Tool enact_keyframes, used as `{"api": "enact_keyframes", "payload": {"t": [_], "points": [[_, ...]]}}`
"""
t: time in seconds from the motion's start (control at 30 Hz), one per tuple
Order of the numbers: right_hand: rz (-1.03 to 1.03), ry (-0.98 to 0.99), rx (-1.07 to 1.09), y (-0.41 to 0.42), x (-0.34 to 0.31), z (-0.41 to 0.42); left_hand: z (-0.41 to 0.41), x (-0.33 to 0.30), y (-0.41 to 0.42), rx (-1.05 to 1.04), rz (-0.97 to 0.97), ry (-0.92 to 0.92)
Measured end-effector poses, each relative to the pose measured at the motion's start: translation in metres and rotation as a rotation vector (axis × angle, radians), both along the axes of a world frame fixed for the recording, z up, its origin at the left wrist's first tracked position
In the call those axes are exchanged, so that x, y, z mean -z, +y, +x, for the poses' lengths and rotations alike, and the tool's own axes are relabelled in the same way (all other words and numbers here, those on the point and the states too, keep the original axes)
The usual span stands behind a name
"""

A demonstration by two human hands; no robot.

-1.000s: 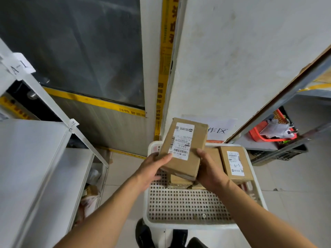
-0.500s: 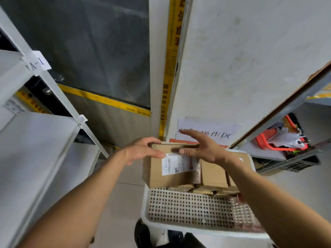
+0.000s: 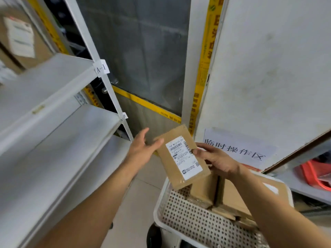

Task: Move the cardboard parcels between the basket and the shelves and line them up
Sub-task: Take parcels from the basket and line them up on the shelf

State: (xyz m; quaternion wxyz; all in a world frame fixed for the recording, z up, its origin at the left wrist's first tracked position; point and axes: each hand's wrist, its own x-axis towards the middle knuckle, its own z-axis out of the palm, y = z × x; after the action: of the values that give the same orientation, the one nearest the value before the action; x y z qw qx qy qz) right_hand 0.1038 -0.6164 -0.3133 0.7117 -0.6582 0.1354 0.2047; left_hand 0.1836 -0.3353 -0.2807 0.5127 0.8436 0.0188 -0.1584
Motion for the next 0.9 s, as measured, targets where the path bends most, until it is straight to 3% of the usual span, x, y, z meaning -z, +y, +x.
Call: {"api": "enact_keyframes", "payload": {"t": [0.23, 0.53, 0.9], "points": [[0.129, -0.045, 0.077, 0.058, -0.023, 0.012, -0.062, 0.004, 0.029, -0.098, -0.186, 0.054], [0.123, -0.223, -0.212, 0.156, -0.077, 0.038, -0.075, -0.06, 0.11, -0.227, -0.167, -0.212], [0.14, -0.392, -0.31, 0.312, -0.155, 0.096, -0.045, -0.124, 0.268, -0.253, -0.101, -0.453]]}}
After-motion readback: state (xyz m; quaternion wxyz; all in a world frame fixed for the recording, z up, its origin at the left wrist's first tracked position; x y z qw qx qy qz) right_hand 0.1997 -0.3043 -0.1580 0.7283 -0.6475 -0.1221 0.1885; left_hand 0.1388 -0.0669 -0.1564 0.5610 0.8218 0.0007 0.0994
